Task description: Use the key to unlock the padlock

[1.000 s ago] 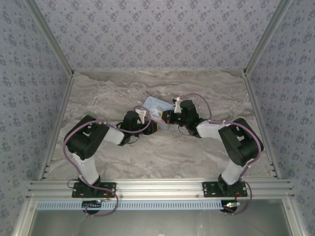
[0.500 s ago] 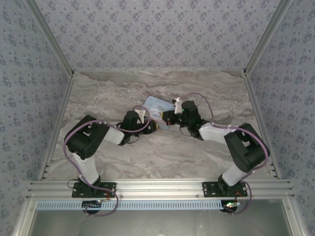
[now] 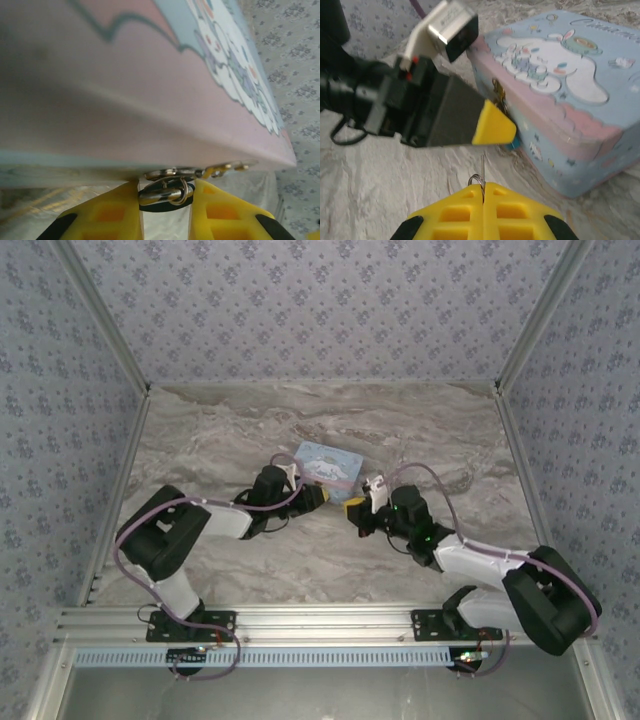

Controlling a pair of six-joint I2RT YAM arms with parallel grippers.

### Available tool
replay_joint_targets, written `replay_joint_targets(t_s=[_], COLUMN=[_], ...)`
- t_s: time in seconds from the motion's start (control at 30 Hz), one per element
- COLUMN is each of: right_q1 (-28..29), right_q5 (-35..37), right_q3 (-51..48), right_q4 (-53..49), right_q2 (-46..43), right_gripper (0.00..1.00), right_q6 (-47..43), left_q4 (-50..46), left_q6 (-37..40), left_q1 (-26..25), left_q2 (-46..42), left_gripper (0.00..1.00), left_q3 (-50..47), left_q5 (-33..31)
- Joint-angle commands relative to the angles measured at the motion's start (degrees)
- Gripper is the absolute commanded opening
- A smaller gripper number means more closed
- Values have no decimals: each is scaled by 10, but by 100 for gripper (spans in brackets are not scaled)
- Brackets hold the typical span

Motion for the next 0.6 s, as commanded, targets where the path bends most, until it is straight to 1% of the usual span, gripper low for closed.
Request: replay_joint_targets(t_s=[0.0,0.3,0.57], right_q1=[16,37,34], right_q5=[25,64,62], right_q3=[-22,-45,-38], right_q4=[29,88,141], right_q2=[-14,15,67], right_gripper=[0,0,0], right_q6=[-41,-59,-65], left_q4=[-4,-1,6], left_q6=[-59,-146,-181], left_q1=[-8,-20,-28], left_q2=[-29,-52,-57], left_gripper=[14,12,12], left_q3=[12,12,13], left_q5=[-10,-23,-26])
